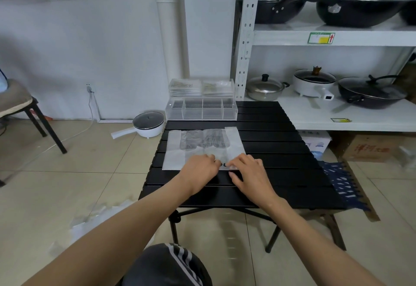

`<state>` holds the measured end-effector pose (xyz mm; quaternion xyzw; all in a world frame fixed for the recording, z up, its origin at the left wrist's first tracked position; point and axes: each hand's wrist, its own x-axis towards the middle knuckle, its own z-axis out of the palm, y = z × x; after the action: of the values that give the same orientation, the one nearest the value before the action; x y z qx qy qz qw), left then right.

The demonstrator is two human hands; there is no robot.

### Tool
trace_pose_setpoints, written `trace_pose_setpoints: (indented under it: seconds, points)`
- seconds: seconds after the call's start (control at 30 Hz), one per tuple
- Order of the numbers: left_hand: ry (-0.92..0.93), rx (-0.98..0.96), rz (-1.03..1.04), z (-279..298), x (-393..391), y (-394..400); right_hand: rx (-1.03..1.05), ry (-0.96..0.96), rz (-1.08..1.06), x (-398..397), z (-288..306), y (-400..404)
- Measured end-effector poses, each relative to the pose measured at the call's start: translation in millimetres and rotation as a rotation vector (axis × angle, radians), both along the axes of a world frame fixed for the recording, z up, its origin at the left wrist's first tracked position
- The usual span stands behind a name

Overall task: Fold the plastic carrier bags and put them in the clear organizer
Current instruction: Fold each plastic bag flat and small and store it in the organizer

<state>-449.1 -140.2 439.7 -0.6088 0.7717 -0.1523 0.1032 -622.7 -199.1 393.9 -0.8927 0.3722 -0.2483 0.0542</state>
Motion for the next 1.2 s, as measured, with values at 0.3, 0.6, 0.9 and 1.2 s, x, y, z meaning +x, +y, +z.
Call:
trace_pose_setpoints:
  seconds: [0.3,0.6,0.9,1.2]
  points:
    - [0.003,-0.111,-0.022,-7,30,22,-0.217,-0.049,-0.061,1,-1,15]
    - [0.212,-0.159,0.086,-24,50,54,-0.261,-0.112,0.221,21,8,39]
    - [0.622,-0.131,0.021,-26,107,96,0.144,-0.092,0.034,-20,10,10]
    - [0.861,-0.042,0.145,-17,111,89,0.230,-0.068,0.006,1,6,11]
